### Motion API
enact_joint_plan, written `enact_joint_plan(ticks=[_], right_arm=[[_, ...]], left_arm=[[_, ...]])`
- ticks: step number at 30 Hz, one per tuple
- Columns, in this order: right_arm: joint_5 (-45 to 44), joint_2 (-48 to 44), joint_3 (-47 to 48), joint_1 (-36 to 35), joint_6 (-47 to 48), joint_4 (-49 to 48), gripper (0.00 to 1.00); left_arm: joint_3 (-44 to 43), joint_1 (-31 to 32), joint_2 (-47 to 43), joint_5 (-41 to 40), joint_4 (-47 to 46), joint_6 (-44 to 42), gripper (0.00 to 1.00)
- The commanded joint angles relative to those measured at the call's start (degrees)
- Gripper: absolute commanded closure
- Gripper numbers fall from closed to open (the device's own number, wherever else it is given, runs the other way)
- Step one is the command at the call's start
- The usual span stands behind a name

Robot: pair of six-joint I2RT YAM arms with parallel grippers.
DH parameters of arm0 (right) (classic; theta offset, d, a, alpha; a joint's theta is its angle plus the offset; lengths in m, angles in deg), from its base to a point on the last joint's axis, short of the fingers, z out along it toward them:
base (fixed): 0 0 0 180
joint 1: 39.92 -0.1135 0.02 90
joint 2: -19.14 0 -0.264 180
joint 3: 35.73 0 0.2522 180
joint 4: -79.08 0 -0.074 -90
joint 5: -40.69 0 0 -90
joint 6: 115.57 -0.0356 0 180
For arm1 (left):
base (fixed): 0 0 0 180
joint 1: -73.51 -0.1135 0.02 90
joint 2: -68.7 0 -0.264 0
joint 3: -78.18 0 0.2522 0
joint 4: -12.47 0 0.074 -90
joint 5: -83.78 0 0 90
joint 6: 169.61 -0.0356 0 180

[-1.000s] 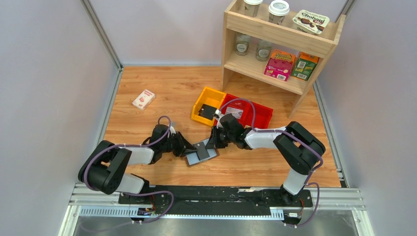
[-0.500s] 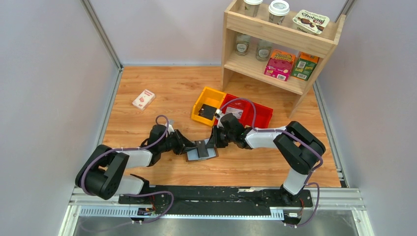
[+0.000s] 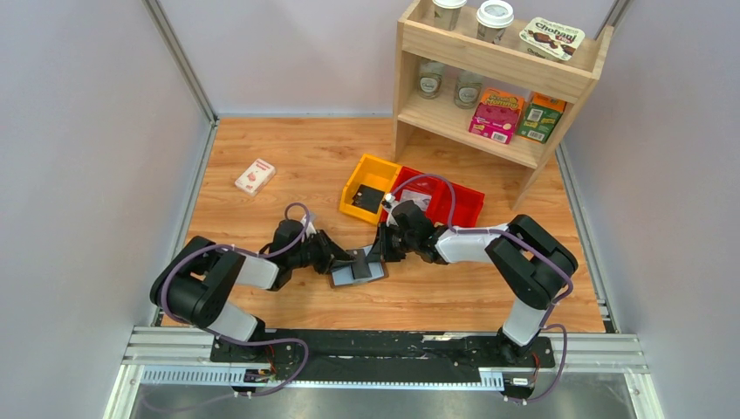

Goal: Take the credit cards out of the card holder
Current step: Remove the credit card from the card holder.

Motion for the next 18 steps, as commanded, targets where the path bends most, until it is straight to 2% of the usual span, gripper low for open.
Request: enact_joint_plan(ticks=[1,6,12,18], right_arm=[[-3.88,2.41,-1.18,0.04,1.16,5.22,0.91],[-5.73,2.23,-2.41,0.04,0.72,5.30,0.91],[-8.28,2.93,-3.20,0.13,0.54,6.71,0.92],[-9.86,3.55,-3.64,0.22,0.10,7.06,0.92]], left_arm=[[-2.01,0.76,0.79,1.41,-7.86,2.49,0.78],[-1.13,0.84,0.97,1.23,-10.58,3.89,0.78],[2.03,0.67,0.00,1.41,-14.10,6.79,0.84],[3.26,0.14,-1.75,1.41,-12.71,6.71,0.91]])
